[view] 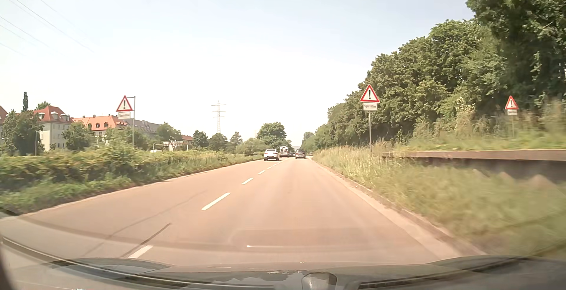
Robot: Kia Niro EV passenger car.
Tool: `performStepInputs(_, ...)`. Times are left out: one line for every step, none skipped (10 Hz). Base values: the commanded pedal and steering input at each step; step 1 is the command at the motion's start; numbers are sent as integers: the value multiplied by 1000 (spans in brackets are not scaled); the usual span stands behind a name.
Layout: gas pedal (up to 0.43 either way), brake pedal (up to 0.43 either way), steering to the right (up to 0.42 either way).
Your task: Follow the waypoints while adhering to traffic rules and regulations
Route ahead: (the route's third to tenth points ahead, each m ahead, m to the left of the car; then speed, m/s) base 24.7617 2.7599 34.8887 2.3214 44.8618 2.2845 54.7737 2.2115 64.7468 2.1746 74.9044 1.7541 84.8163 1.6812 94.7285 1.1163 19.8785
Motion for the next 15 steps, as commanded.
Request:
performStepInputs(157,0,1)
performStepInputs(157,0,1)
performStepInputs(157,0,1)
performStepInputs(157,0,1)
performStepInputs(157,0,1)
performStepInputs(157,0,1)
performStepInputs(157,0,1)
performStepInputs(157,0,1)
performStepInputs(157,0,1)
performStepInputs(157,0,1)
performStepInputs(157,0,1)
performStepInputs(157,0,1)
performStepInputs(169,0,1)
performStepInputs(169,0,1)
performStepInputs(169,0,1)
